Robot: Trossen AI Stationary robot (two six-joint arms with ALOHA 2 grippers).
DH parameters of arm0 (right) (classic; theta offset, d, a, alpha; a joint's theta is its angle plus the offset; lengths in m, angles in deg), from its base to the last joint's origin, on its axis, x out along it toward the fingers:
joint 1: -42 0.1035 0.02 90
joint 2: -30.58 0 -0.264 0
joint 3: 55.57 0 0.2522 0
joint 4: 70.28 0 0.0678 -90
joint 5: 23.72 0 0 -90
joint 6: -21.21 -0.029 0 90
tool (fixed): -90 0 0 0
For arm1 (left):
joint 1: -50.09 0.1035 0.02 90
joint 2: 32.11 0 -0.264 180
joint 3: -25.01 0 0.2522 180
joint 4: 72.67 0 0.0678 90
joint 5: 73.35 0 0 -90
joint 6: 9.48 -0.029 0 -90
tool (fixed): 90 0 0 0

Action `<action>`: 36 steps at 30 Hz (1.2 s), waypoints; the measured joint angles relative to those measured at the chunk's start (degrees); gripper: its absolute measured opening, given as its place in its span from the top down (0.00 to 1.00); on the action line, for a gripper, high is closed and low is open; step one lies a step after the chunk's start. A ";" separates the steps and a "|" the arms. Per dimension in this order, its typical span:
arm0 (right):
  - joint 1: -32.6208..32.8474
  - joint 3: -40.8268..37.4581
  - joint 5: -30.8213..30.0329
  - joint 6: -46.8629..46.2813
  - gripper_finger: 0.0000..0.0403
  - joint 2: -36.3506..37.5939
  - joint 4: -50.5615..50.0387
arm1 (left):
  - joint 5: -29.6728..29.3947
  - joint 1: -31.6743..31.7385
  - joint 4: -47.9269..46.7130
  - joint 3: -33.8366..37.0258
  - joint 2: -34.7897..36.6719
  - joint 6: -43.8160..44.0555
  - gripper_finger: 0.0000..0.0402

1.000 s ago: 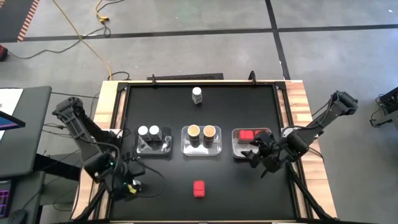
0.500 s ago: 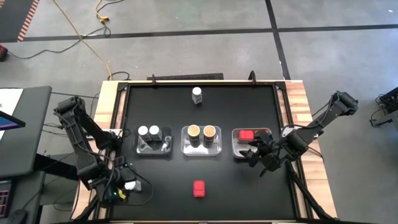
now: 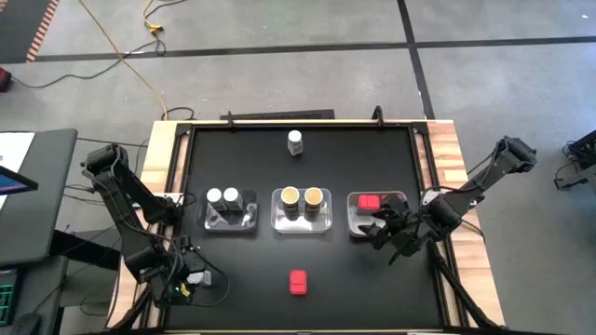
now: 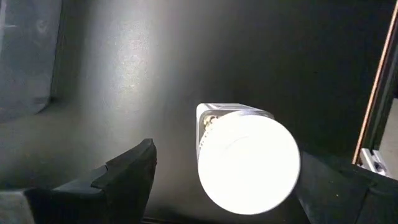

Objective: Sort spices by type
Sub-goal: Put the bottom white seasoning bottle into the black bin

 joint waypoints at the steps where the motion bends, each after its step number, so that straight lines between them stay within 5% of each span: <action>1: 0.00 0.00 0.00 0.02 0.08 0.00 0.00 | 0.00 0.00 0.16 0.35 0.00 0.00 0.17; 20: 0.00 0.00 -0.02 0.06 0.08 0.00 -0.17 | 2.54 0.75 5.42 4.91 0.02 -6.90 0.17; 28: 0.00 0.00 -0.04 -0.69 0.08 0.00 -0.19 | 9.76 6.05 4.72 4.19 0.04 -13.86 0.17; 36: 0.00 0.00 -0.04 -0.89 0.08 -0.01 -0.22 | 11.89 6.60 4.85 4.19 0.64 -10.47 0.17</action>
